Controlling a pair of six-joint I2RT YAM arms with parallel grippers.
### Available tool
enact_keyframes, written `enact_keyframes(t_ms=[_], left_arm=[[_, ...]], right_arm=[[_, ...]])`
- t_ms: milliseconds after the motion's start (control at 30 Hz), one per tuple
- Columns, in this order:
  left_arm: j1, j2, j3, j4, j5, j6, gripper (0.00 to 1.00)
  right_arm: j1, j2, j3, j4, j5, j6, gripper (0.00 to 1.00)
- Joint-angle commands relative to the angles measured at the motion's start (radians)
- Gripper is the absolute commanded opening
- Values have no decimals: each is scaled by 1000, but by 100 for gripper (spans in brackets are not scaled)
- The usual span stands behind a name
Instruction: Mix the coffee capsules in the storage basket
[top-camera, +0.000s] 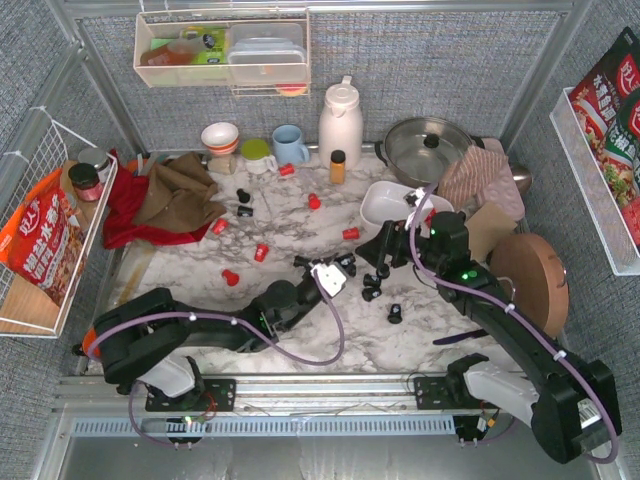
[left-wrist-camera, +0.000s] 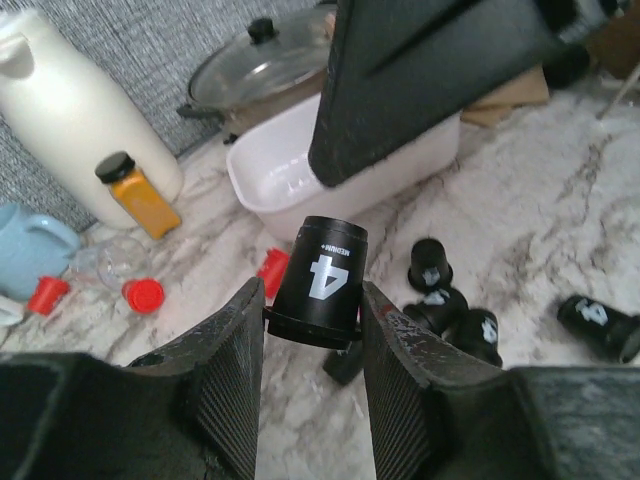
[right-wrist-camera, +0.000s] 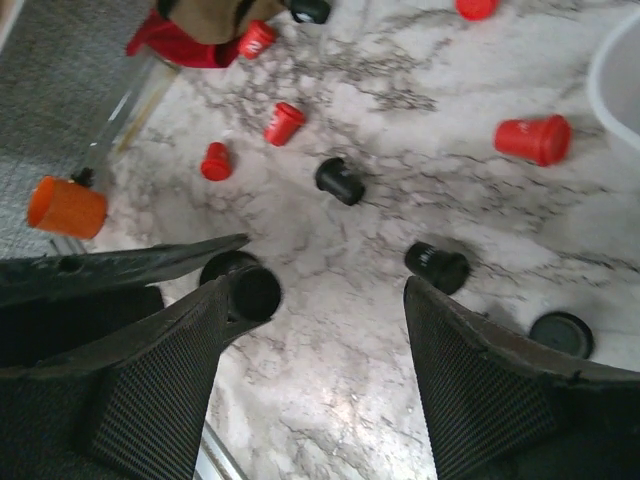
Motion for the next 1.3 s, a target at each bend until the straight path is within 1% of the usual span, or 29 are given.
enact_keyframes(t_ms=[0, 167, 367, 467, 567, 733, 767, 833, 867, 900, 933, 967, 1033, 1067, 1167, 1267], left_arm=[[26, 59, 43, 202, 63, 16, 40], [31, 108, 74, 286, 128, 18, 40], [31, 123, 94, 293, 143, 16, 40], [32, 123, 95, 294, 145, 15, 40], [31, 123, 95, 295, 153, 15, 40], [32, 126, 93, 296, 152, 13, 40], [32, 127, 93, 294, 152, 13, 40], [32, 128, 95, 287, 146, 14, 42], [32, 129, 97, 285, 141, 14, 44], [32, 130, 97, 283, 133, 16, 49], [32, 131, 98, 284, 124, 15, 58], [31, 132, 95, 288, 110, 14, 69], [32, 129, 86, 302, 91, 13, 97], [32, 126, 78, 306, 88, 12, 99], [32, 111, 53, 299, 89, -1, 99], [30, 99, 7, 292, 102, -32, 99]], right_arm=[[29, -20, -15, 141, -78, 20, 75], [47, -28, -19, 150, -72, 17, 75], [55, -17, -17, 156, -84, 25, 74], [61, -16, -20, 166, -91, 32, 71], [65, -10, -20, 169, -93, 33, 62], [66, -4, -16, 168, -92, 40, 43], [66, -3, -16, 166, -90, 40, 39], [66, -1, -14, 158, -83, 40, 25], [66, 1, -12, 148, -77, 40, 17], [66, 3, -9, 138, -68, 40, 11], [66, 5, -6, 128, -60, 39, 7], [66, 7, -2, 117, -50, 36, 5], [66, 7, 4, 90, -25, 30, 1], [66, 6, 8, 79, -11, 27, 0], [66, -1, 17, 40, 56, 15, 0], [65, -16, 37, -23, 189, -11, 0]])
